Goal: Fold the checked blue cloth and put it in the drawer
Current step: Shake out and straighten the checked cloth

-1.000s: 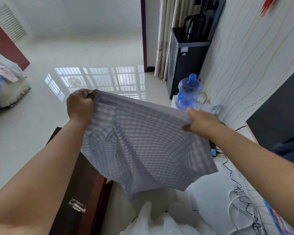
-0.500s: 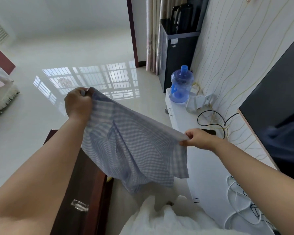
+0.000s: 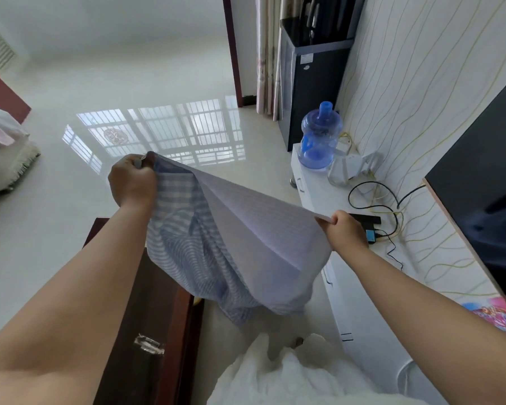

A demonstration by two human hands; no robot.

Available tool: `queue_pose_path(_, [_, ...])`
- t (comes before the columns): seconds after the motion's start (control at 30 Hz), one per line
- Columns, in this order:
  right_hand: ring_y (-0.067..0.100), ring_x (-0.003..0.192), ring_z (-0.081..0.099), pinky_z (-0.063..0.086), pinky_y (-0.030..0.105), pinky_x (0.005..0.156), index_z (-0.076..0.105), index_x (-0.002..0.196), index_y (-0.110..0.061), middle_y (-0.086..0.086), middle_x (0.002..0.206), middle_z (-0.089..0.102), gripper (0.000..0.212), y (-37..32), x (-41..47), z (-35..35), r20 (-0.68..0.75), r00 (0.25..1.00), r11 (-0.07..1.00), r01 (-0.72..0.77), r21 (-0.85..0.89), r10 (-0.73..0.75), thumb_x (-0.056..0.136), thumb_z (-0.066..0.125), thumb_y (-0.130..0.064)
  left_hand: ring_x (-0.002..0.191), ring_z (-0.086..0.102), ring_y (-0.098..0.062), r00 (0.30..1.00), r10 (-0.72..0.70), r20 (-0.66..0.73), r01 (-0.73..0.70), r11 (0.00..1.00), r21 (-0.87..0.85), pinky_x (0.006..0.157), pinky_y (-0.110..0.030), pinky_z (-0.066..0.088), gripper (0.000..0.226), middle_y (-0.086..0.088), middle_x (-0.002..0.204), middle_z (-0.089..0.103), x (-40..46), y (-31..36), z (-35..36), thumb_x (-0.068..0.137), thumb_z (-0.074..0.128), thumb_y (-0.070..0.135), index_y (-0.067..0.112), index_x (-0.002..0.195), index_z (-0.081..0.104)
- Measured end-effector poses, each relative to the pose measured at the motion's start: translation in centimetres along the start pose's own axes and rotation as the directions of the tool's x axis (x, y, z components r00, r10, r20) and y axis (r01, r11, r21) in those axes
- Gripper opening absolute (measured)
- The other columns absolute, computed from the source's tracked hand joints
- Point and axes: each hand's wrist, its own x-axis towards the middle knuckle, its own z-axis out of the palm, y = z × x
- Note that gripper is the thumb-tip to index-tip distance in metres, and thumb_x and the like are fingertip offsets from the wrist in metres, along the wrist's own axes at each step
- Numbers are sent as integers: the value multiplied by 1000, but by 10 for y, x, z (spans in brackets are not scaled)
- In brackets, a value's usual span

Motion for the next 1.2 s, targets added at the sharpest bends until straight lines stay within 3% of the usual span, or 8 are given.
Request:
queue_pose_path(0.2, [25, 63, 56, 57, 44, 73, 44, 79, -16, 4, 75, 53, 23, 2, 8, 24, 89, 977, 964, -205, 167, 193, 82, 56, -35, 55, 24, -17, 995, -51, -86, 56, 997, 60, 50, -30, 21, 40, 1, 57, 27, 9, -20, -16, 85, 50, 12, 17, 54, 24])
queue_pose_path(0.3, [28, 72, 57, 58, 48, 75, 49, 90, -15, 7, 82, 54, 22, -5, 16, 33, 131, 939, 893, -343, 291, 317, 79, 59, -31, 72, 41, -19, 977, -169, -128, 170, 985, -6, 56, -24, 32, 34, 9, 61, 38, 17, -32, -24, 84, 49, 10, 21, 55, 36])
queue_pose_path(0.43, [26, 70, 52, 55, 40, 63, 56, 117, -3, 13, 80, 51, 31, -9, 23, 37, 255, 752, 500, -611, 614, 608, 88, 44, 1, 79, 48, -20, 937, -271, -221, 257, 962, -91, 71, -23, 38, 19, 0, 77, 53, 20, -53, -35, 88, 53, 21, 14, 71, 52])
queue_pose_path(0.67, [22, 64, 63, 49, 26, 42, 46, 127, -3, 14, 104, 57, 44, -22, 5, 68, 407, 798, 628, -602, 493, 445, 98, 43, -35, 78, 50, -21, 927, -275, -255, 258, 961, -97, 70, -26, 40, 21, -6, 82, 55, 15, -65, -34, 86, 55, 19, 17, 65, 55])
queue_pose_path(0.73, [22, 57, 67, 50, 23, 39, 42, 134, -9, 18, 121, 49, 49, -27, 4, 72, 534, 754, 598, -643, 479, 383, 96, 50, -39, 79, 50, -18, 931, -281, -235, 254, 957, -138, 66, -22, 40, 14, -5, 81, 54, 10, -63, -33, 86, 56, 17, 11, 76, 64])
queue_pose_path(0.83, [23, 39, 64, 48, 22, 31, 43, 135, -8, 21, 138, 44, 40, -28, -10, 83, 686, 639, 508, -744, 434, 348, 98, 50, -23, 73, 42, -16, 942, -277, -191, 238, 950, -203, 49, -11, 33, 31, 3, 66, 42, 1, -61, -31, 86, 58, 14, 21, 59, 46])
queue_pose_path(1.07, [37, 117, 55, 50, 42, 43, 57, 109, 0, 16, 107, 56, 30, -5, -50, 116, 804, 417, 302, -902, 308, 425, 94, 56, -26, 56, 32, -11, 911, -362, -199, 304, 913, -271, 50, -17, 30, 41, 5, 57, 33, -18, -55, -26, 87, 57, 10, 20, 53, 36])
queue_pose_path(1.2, [31, 89, 69, 54, 37, 38, 58, 108, -5, 14, 114, 53, 27, 32, -62, 133, 829, 399, 266, -912, 314, 391, 86, 68, -17, 52, 30, -7, 850, -486, -201, 362, 818, -447, 48, -18, 30, 40, 6, 57, 35, -26, -41, -20, 85, 51, 3, 20, 53, 33])
